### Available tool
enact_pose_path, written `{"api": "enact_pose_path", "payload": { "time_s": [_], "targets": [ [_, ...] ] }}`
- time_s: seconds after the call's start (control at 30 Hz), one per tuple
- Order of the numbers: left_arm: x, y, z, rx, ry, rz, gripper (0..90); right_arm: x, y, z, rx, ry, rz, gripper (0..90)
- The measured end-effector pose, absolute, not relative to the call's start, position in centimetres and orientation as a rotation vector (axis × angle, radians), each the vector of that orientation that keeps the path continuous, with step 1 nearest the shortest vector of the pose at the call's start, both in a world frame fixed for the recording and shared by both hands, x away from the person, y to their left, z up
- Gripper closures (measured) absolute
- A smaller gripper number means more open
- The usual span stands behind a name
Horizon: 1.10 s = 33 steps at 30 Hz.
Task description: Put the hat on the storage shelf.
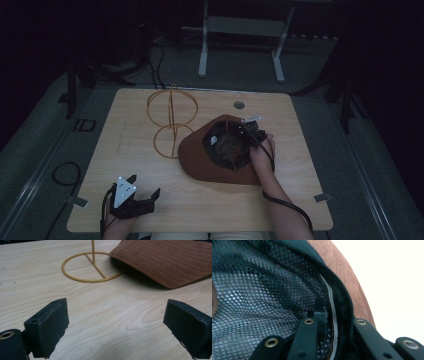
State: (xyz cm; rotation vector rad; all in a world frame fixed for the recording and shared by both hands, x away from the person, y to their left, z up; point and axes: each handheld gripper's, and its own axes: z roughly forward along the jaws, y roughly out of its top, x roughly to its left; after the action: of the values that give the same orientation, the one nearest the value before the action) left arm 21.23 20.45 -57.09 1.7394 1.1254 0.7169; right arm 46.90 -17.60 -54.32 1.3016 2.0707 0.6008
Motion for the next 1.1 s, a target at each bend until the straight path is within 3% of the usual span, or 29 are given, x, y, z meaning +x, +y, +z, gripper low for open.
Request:
{"api": "enact_pose_path", "payload": {
  "time_s": [0.83, 1.1],
  "targets": [
    [21.1, 19.6, -55.6, 1.773, 1.098, 0.705, 6.8, 41.9, -22.0, -47.3, 1.330, 1.877, 1.020, 84.3],
    [22.8, 16.4, -52.2, 1.800, 1.018, 0.685, 6.8, 40.5, -23.5, -47.0, 1.354, 1.872, 1.020, 84.3]
  ]
}}
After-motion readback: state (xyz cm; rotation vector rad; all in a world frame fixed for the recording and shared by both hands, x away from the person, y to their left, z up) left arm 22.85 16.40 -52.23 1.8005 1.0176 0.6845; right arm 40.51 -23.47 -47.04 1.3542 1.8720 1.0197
